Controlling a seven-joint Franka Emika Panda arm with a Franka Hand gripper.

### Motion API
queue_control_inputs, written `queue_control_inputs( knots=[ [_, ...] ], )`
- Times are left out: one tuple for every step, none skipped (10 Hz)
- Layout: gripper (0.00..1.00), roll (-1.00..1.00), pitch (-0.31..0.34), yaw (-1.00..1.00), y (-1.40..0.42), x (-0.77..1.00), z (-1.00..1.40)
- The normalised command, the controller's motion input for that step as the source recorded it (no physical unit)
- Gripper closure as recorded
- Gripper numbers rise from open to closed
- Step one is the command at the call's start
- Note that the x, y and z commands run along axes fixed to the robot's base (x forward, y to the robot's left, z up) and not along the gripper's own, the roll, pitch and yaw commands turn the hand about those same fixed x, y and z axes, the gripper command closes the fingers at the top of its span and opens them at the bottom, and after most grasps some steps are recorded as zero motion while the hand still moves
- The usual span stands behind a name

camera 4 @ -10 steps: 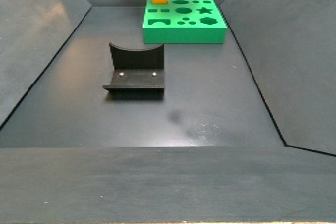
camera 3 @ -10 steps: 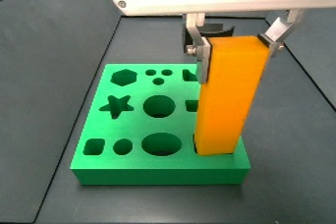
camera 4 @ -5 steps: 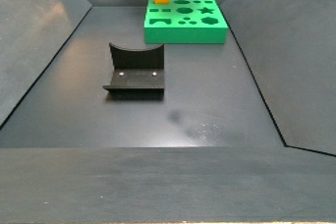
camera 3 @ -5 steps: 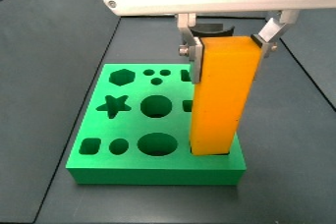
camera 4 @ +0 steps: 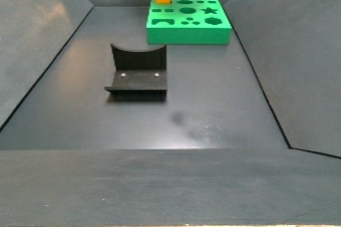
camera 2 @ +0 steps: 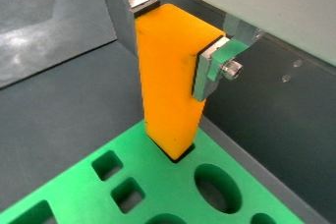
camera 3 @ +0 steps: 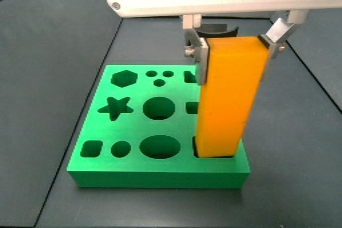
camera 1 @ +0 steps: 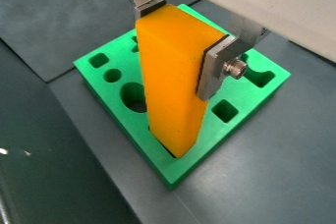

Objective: Pick up the rectangle object. Move up. Place the rectangle object on the fixture. Regrasp the rectangle object. Move to above the board. Insert the rectangle object.
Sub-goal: Insert the rectangle object.

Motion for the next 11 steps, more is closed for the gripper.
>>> queue_control_inputs(
  knots=[
    [1.0, 0.4, -0.146, 0.0, 0.0, 0.03, -0.41],
    [1.0, 0.4, -0.124, 0.0, 0.0, 0.0, -0.46],
    [1.0, 0.05, 0.0, 0.0, 0.0, 0.0, 0.0],
    [1.0, 0.0, -0.016, 0.0, 0.0, -0.2, 0.0],
    [1.0, 0.0, -0.006, 0.0, 0.0, -0.33, 0.0],
    [1.0, 0.04, 0.0, 0.0, 0.0, -0.22, -0.03],
    [1.0, 0.0, -0.001, 0.0, 0.0, -0.02, 0.0],
    [1.0, 0.0, 0.0, 0.0, 0.0, 0.0, 0.0],
    [1.0, 0.19, 0.0, 0.02, -0.03, 0.0, -0.19],
    [1.0, 0.36, 0.0, 0.16, -0.04, 0.11, -0.44],
    [1.0, 0.34, -0.003, 0.16, 0.0, 0.11, -0.59]
  ],
)
